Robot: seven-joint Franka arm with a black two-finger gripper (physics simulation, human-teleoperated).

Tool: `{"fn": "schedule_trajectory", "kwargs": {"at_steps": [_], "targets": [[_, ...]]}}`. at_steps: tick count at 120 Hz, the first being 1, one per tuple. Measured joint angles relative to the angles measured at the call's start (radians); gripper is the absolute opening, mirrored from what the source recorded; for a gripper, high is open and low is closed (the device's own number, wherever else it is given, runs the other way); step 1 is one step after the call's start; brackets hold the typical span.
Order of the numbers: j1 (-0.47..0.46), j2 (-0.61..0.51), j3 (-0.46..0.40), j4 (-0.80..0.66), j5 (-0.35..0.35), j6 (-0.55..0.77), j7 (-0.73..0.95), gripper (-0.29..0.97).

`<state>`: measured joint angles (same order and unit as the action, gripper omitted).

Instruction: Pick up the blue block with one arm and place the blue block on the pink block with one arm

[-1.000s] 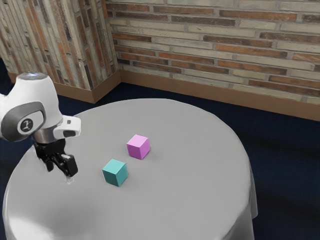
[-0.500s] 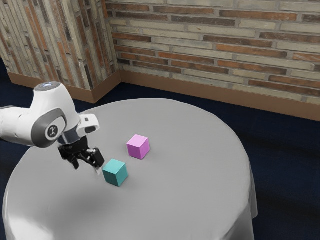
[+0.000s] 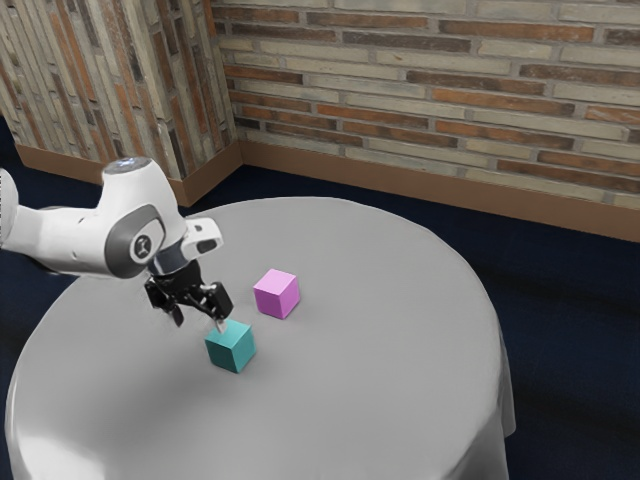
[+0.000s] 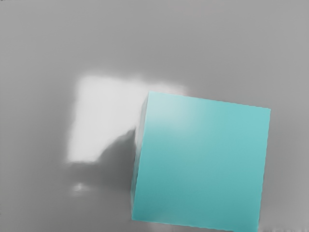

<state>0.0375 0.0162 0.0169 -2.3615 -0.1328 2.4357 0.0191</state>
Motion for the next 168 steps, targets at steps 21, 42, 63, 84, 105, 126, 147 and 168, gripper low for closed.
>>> {"fn": "schedule_trajectory", "kwargs": {"at_steps": [21,42,63,84,105,126,147,168], "targets": [[-0.003,0.068,-0.009,0.058,0.013,-0.02,0.04,0.68],[-0.011,0.12,-0.02,0.099,0.006,-0.029,0.07,0.68],[-0.012,0.154,-0.023,0.112,-0.01,-0.032,0.089,0.68],[-0.019,0.176,-0.027,0.136,-0.013,-0.035,0.095,0.68],[-0.023,0.202,-0.028,0.147,-0.01,-0.045,0.091,0.68],[-0.025,0.218,-0.026,0.149,0.01,-0.05,0.078,0.68],[-0.025,0.228,-0.024,0.15,0.03,-0.052,0.06,0.68],[-0.027,0.244,-0.022,0.174,0.046,-0.052,0.044,0.68]]}}
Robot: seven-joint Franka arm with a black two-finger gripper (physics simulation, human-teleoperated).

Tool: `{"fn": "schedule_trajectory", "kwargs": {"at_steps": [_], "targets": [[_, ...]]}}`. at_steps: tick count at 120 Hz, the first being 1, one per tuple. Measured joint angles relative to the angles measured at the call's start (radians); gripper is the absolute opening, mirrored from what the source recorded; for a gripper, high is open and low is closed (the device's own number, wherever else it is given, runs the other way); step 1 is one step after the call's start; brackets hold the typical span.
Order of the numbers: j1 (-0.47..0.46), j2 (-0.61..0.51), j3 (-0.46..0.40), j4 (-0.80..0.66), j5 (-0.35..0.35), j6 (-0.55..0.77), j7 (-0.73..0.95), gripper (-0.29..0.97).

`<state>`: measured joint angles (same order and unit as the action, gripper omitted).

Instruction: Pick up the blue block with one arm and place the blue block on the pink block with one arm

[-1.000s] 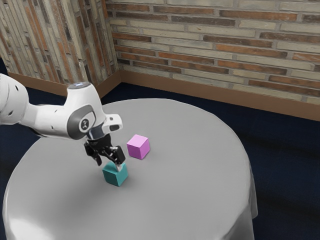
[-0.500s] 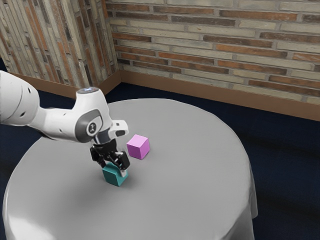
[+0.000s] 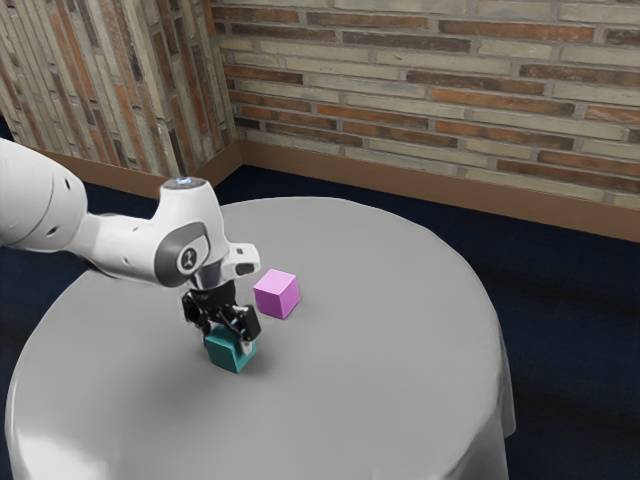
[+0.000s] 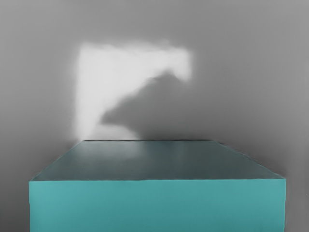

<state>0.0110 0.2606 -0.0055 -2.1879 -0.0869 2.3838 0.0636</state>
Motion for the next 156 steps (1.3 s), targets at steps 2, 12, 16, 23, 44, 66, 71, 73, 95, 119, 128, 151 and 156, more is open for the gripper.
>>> {"fn": "schedule_trajectory", "kwargs": {"at_steps": [2,12,16,23,44,66,71,73,95,119,128,151,156], "targets": [[-0.004,0.005,0.0,0.006,0.001,0.0,-0.001,0.68],[-0.017,0.018,-0.001,0.02,0.003,0.0,-0.007,0.67],[-0.019,0.02,-0.001,0.022,0.004,0.001,-0.009,0.67],[-0.02,0.022,-0.001,0.025,0.004,0.001,-0.012,0.67],[-0.02,0.022,0.001,0.025,0.005,0.0,-0.02,0.63],[-0.02,0.025,0.001,0.025,0.006,0.0,-0.027,0.55],[-0.02,0.025,0.002,0.025,0.006,0.0,-0.028,0.52],[-0.02,0.025,0.002,0.025,0.006,0.0,-0.028,0.51],[-0.02,0.024,0.002,0.024,0.007,0.0,-0.033,0.42],[-0.021,-0.01,0.007,0.025,0.03,-0.012,-0.043,0.36],[-0.02,-0.025,0.019,0.065,0.049,-0.036,-0.048,0.36],[-0.017,0.036,0.039,0.257,0.092,-0.112,-0.055,0.36],[-0.017,0.057,0.039,0.29,0.095,-0.128,-0.057,0.37]]}}
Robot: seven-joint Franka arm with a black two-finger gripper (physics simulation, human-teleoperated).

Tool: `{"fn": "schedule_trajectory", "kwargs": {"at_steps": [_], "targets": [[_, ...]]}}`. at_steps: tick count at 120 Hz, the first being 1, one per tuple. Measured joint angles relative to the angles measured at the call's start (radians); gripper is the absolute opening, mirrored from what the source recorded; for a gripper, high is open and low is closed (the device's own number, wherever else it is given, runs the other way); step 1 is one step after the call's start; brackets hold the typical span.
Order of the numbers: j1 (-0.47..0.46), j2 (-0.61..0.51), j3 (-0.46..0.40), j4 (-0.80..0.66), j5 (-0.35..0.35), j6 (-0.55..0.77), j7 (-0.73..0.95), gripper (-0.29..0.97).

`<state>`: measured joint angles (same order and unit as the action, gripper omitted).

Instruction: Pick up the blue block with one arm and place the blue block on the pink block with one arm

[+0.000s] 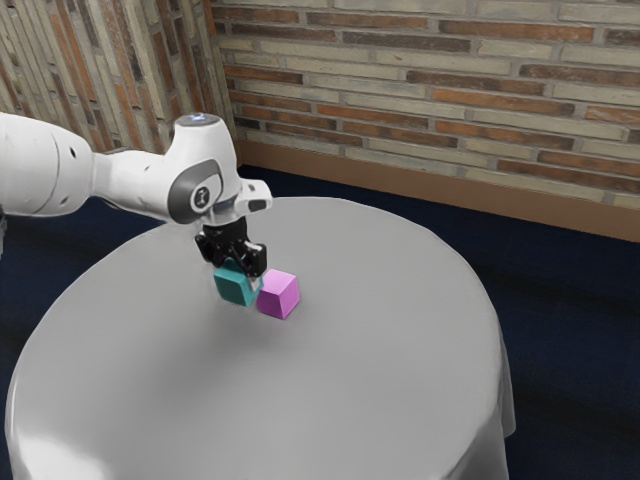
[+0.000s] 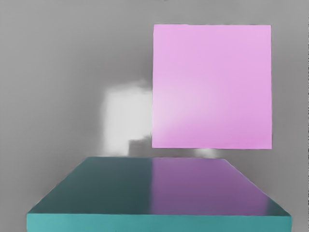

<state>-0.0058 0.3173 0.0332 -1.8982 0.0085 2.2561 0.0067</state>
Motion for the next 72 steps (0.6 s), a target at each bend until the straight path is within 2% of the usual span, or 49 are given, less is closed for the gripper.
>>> {"fn": "schedule_trajectory", "kwargs": {"at_steps": [31,72], "targets": [[-0.003,0.089,-0.021,0.192,-0.018,-0.169,-0.025,0.37],[0.001,0.154,-0.017,0.267,-0.038,-0.293,-0.039,0.37]]}}
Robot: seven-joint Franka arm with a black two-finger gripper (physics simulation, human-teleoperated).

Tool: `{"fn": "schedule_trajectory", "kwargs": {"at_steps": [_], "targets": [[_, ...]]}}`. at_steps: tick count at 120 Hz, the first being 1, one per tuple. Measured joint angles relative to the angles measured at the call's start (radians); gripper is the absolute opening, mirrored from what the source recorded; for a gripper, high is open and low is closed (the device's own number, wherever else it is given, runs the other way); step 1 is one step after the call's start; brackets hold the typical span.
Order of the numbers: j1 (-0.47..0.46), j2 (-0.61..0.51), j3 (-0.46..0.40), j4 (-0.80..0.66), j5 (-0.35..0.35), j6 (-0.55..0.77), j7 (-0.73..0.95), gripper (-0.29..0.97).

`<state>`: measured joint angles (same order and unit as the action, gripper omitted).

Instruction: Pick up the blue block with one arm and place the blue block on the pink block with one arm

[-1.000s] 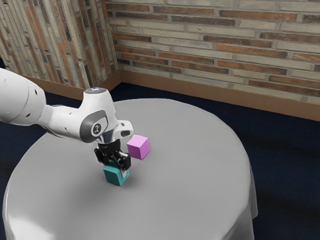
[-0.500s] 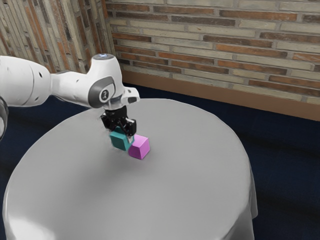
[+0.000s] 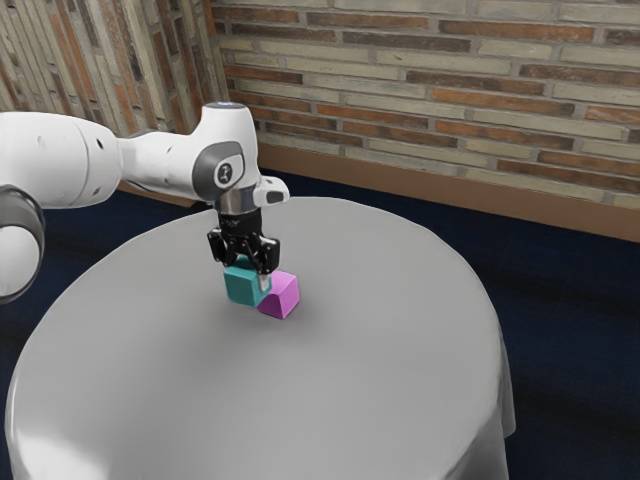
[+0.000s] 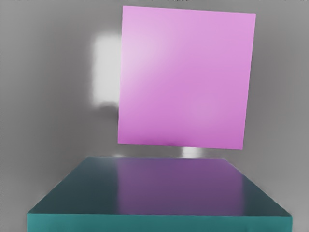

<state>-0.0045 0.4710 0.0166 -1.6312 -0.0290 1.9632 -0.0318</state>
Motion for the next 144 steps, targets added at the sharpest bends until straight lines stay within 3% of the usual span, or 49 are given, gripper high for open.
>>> {"fn": "schedule_trajectory", "kwargs": {"at_steps": [95,144], "targets": [[0.014,0.153,0.002,0.25,0.015,-0.055,0.024,0.37],[0.015,0.184,-0.014,0.288,0.013,-0.074,0.036,0.37]]}}
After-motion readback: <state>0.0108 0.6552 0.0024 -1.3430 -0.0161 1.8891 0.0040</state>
